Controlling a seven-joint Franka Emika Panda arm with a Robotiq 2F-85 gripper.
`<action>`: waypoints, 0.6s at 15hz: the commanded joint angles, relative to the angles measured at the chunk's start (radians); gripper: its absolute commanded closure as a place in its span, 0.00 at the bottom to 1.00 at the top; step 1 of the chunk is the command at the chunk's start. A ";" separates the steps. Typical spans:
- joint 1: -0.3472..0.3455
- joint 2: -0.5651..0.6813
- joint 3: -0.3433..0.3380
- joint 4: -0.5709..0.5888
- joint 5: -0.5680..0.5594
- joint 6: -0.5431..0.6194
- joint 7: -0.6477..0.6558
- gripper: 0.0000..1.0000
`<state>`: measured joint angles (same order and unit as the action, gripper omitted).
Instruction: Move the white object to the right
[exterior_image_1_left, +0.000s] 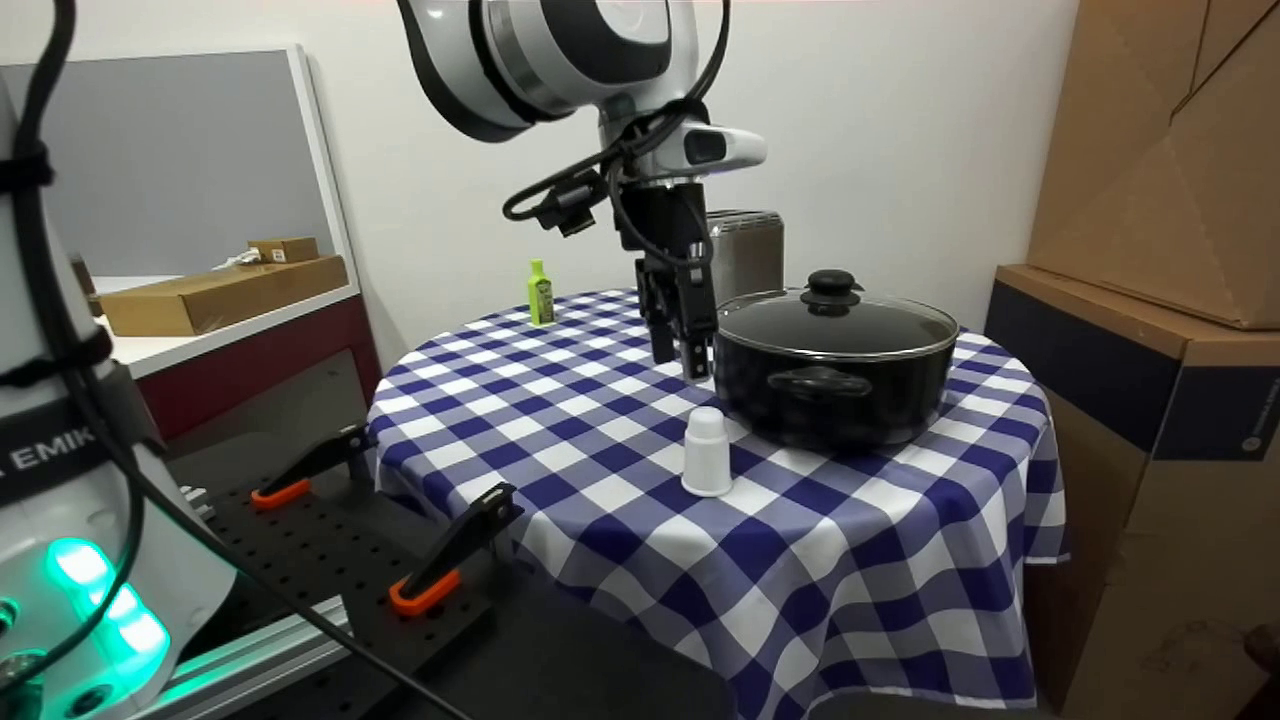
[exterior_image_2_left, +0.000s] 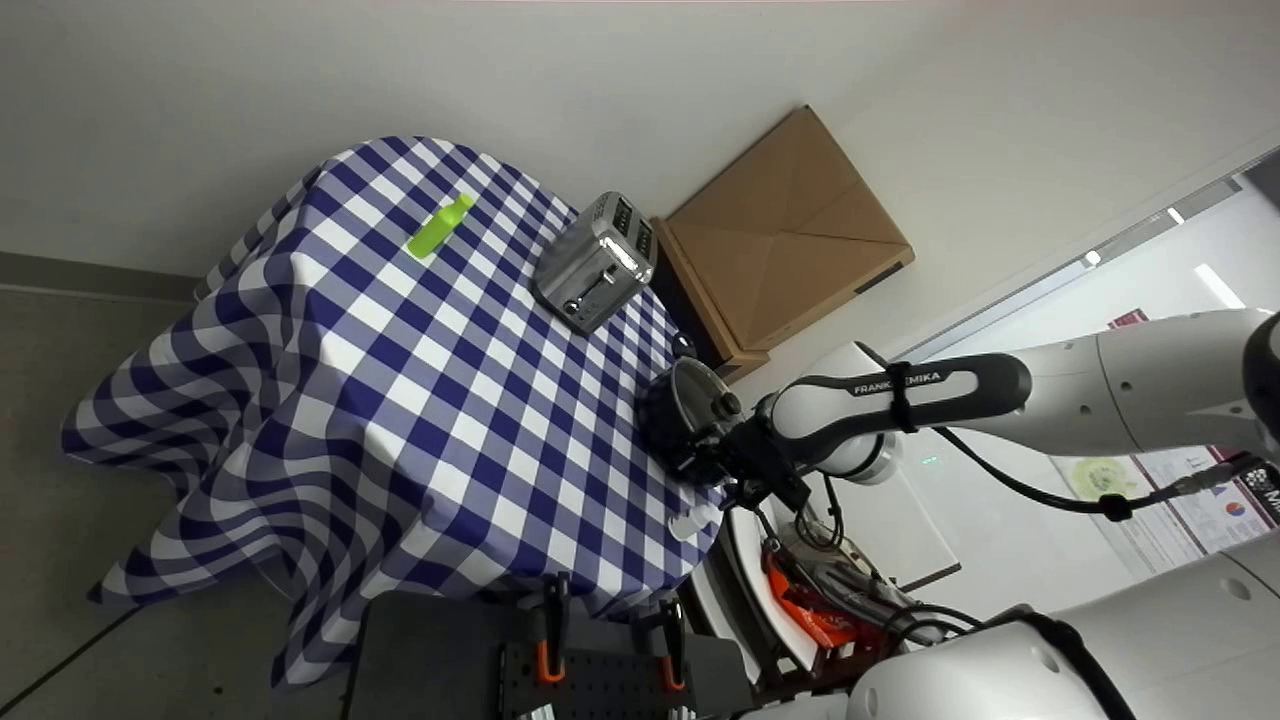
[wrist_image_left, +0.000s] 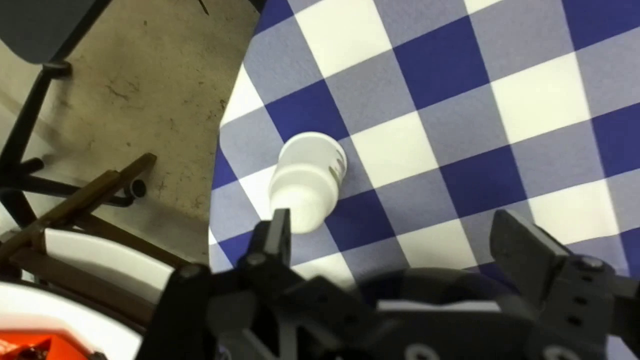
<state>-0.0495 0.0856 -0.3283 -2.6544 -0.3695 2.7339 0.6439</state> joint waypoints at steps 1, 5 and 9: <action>0.003 -0.145 0.091 -0.031 -0.025 -0.086 -0.099 0.00; 0.041 -0.217 0.237 -0.008 0.156 -0.090 -0.269 0.00; 0.119 -0.251 0.309 0.074 0.451 -0.204 -0.484 0.00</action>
<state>0.0328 -0.1296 -0.0448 -2.6335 -0.0694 2.6300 0.3037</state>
